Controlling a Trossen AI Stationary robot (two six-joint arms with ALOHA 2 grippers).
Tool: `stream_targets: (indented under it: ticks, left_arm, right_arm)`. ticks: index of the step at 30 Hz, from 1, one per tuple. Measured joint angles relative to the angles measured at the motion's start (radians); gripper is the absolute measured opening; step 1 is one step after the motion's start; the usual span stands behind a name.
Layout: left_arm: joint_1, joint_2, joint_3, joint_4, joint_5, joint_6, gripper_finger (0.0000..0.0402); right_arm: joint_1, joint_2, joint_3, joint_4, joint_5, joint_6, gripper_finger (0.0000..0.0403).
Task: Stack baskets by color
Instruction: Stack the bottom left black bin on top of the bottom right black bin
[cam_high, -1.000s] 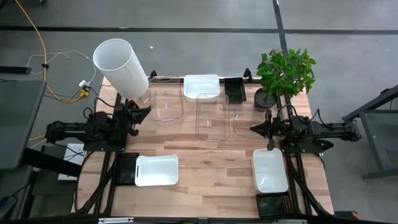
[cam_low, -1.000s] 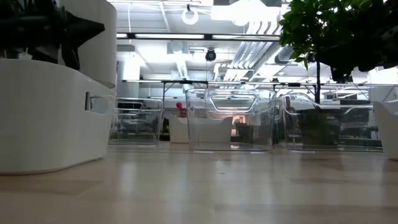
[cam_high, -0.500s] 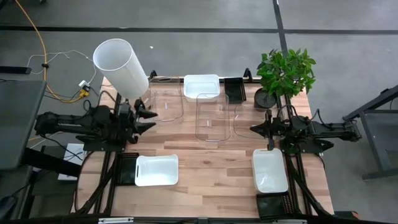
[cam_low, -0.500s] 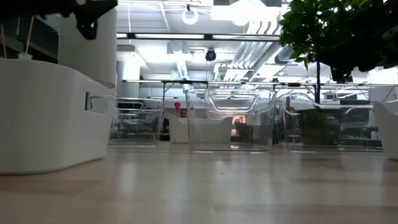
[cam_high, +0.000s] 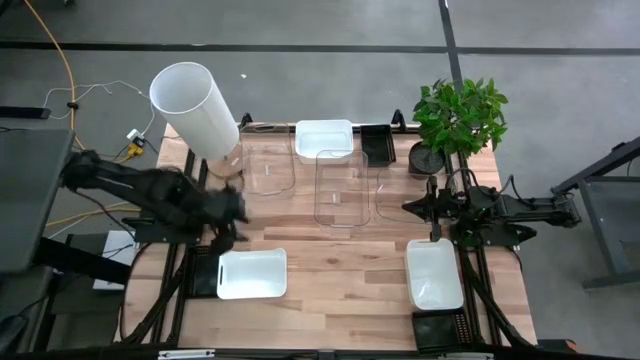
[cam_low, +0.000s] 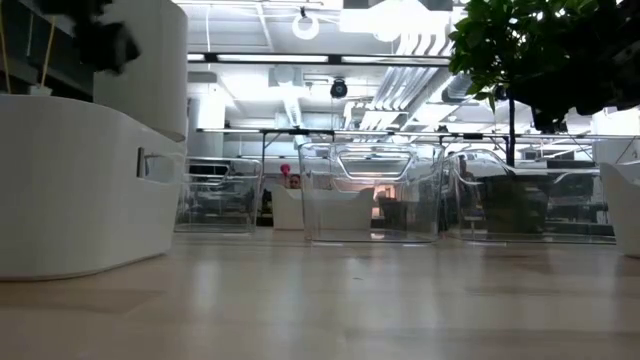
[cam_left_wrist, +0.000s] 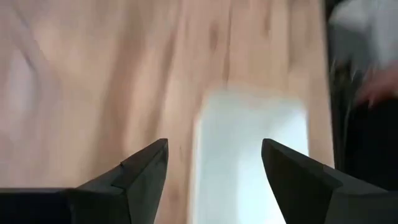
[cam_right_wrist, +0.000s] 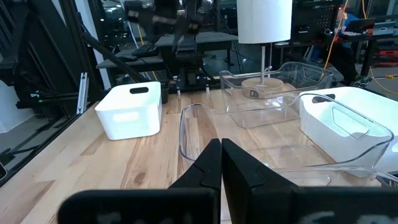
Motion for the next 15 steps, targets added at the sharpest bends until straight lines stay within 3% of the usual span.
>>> stream_targets:
  ticks: [8, 15]
  left_arm:
    - [-0.259, 0.171, -0.028, -0.286, -0.034, -0.258, 0.0248]
    - [-0.437, 0.236, -0.035, -0.315, -0.072, -0.387, 0.0248]
  right_arm:
    - [0.000, 0.000, 0.000, 0.000, 0.000, 0.000, 0.0000]
    - [0.000, 0.000, 0.000, 0.000, 0.000, 0.000, 0.0000]
